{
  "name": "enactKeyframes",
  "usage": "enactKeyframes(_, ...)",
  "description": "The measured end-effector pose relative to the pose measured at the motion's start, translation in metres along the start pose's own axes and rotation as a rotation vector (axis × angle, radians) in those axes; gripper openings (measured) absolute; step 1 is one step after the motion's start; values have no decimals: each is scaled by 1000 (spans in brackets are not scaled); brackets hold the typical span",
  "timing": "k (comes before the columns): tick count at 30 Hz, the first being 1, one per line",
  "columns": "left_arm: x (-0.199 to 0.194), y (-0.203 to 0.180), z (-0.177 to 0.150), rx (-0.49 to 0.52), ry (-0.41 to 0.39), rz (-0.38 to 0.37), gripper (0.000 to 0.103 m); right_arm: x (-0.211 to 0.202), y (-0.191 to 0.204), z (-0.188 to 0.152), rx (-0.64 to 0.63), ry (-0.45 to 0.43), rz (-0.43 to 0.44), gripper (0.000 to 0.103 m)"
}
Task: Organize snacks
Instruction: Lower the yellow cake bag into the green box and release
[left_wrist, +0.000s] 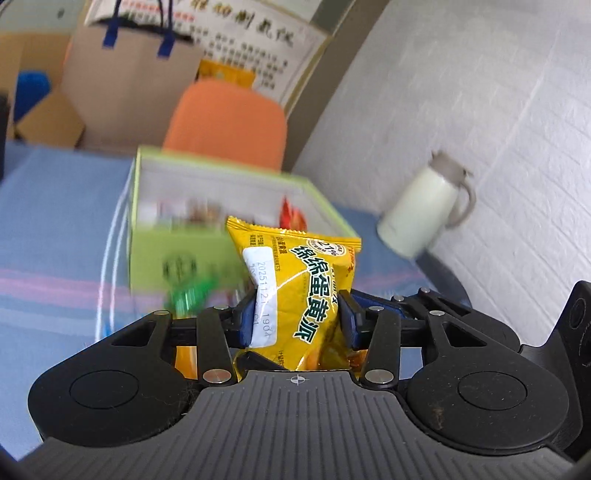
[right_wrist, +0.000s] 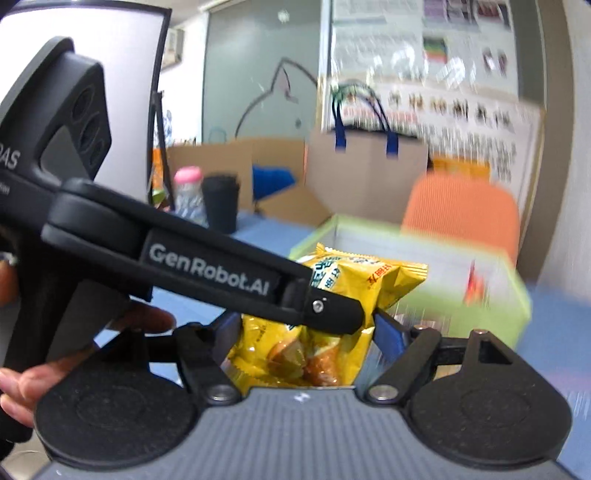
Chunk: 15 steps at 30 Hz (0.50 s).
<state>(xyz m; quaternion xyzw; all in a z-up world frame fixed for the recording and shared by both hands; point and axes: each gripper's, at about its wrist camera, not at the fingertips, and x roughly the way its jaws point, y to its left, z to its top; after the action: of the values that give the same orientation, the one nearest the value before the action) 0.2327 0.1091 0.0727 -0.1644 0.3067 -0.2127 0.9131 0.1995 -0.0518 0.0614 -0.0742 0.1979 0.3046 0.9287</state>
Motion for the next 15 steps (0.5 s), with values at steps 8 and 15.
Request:
enactKeyframes(8,88,53,101,-25,42,100,26,126,-70,54,30,119,66,80)
enactKeyframes(15,105,87,99,-46,44,154,50,147,-84,48,91,119,84,85)
